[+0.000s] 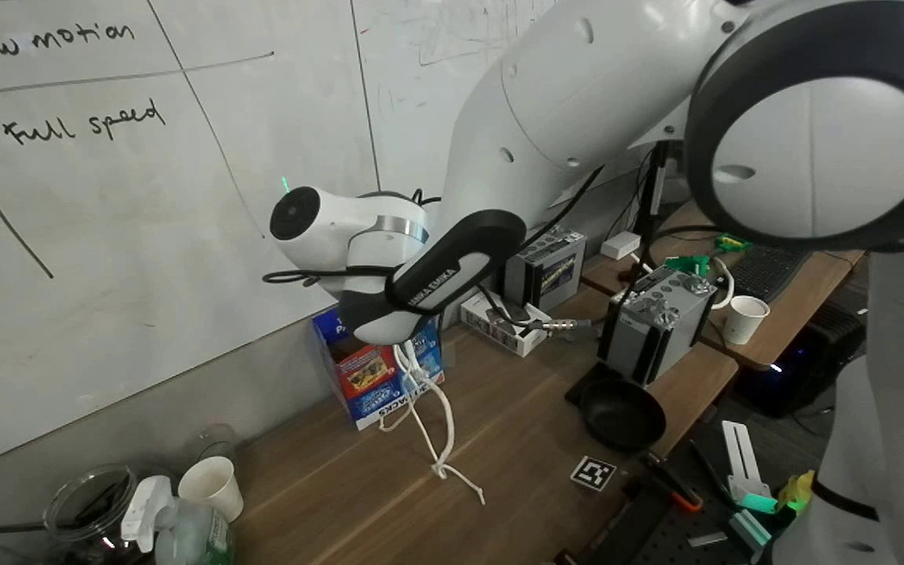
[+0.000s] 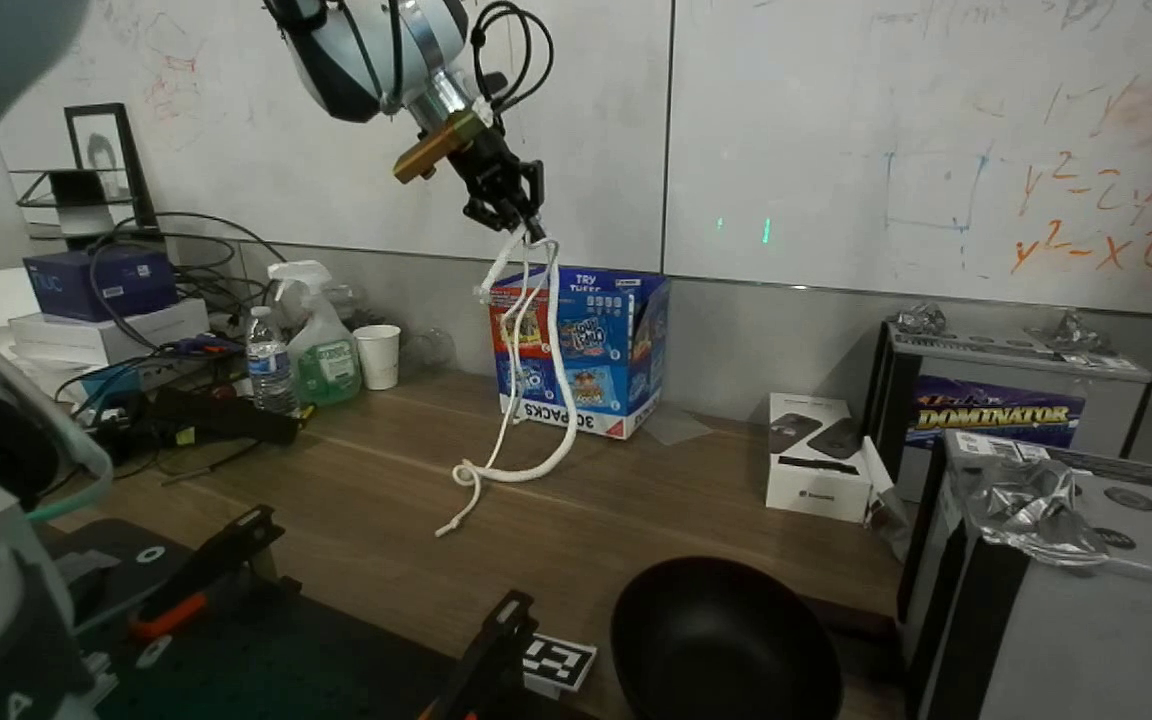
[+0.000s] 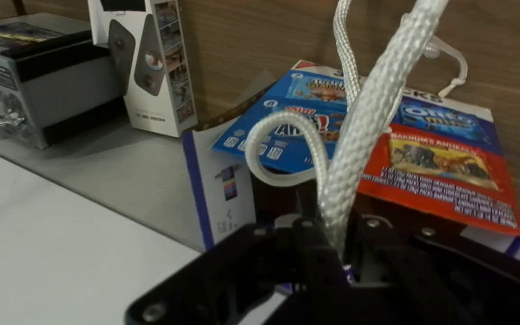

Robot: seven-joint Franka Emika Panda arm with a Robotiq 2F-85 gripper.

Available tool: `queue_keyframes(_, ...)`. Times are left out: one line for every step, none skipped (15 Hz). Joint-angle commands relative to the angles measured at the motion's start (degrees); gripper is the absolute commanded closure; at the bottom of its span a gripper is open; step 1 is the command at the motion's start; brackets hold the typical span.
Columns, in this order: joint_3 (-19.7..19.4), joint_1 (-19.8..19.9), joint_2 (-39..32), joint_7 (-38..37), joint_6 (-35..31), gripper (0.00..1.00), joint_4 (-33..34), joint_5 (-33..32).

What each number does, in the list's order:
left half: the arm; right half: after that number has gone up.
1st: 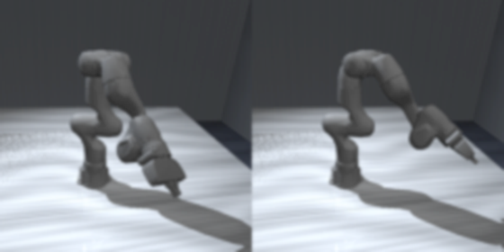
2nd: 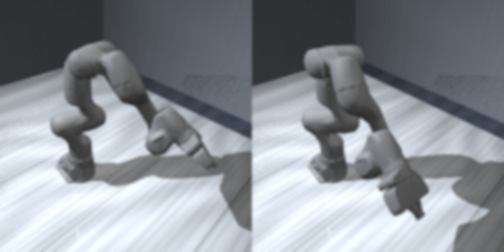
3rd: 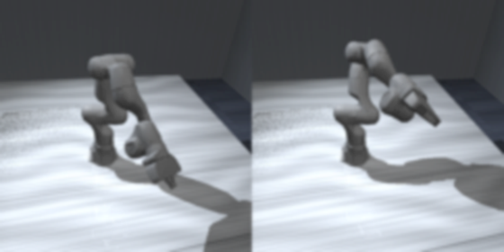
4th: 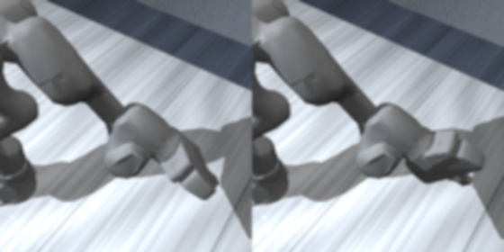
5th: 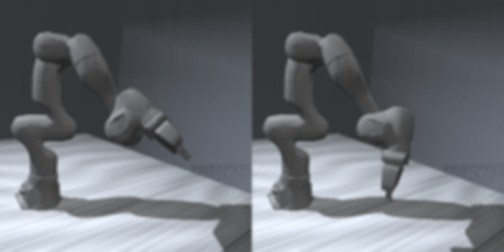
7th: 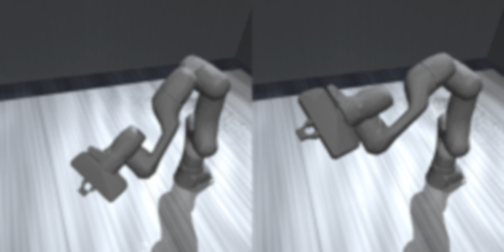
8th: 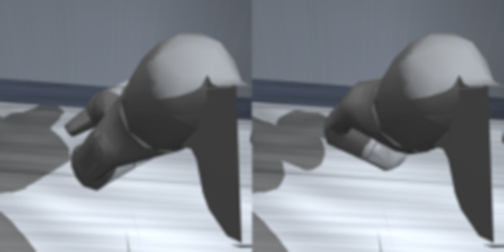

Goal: Put the ropes in the box

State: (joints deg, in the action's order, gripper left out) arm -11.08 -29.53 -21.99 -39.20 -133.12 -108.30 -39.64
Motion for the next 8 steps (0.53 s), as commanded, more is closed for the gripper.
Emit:
queue_keyframes(4.43, 3.34, 2.97, -6.1, 2.93, 0.86, 2.49, -5.02)
queue_keyframes(5.42, 4.24, 2.83, -7.19, 3.0, 0.87, 3.7, -5.93)
queue_keyframes(6.23, 5.03, 2.27, -8.27, 2.98, 0.87, 5.25, -6.77)
queue_keyframes(6.82, 5.65, 1.56, -9.44, 2.82, 0.88, 6.78, -8.07)
queue_keyframes(7.28, 6.28, 0.92, -10.46, 2.65, 0.87, 8.61, -9.27)
queue_keyframes(7.56, 6.64, 0.08, -11.98, 2.81, 0.88, 10.39, -10.99)
queue_keyframes(7.88, 7.14, -0.7, -12.72, 3.24, 0.87, 12.36, -11.98)
queue_keyframes(8.07, 7.75, -1.47, -13.45, 3.34, 0.87, 14.2, -12.99)
